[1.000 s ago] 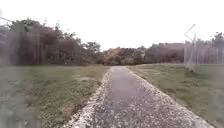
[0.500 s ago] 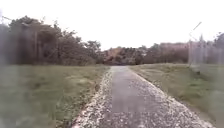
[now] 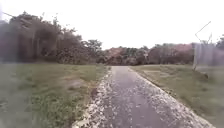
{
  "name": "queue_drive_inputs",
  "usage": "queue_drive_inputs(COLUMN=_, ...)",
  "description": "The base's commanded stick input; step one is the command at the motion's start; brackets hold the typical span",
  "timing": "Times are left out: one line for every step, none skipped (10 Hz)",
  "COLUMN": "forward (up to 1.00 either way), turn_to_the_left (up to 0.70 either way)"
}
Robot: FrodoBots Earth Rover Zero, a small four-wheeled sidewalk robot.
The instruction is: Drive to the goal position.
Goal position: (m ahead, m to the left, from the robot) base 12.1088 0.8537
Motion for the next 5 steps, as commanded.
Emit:
queue_drive_inputs(forward=1.0, turn_to_the_left=0.0)
queue_drive_inputs(forward=1.0, turn_to_the_left=0.0)
queue_drive_inputs(forward=1.0, turn_to_the_left=0.0)
queue_drive_inputs(forward=1.0, turn_to_the_left=0.0)
queue_drive_inputs(forward=1.0, turn_to_the_left=0.0)
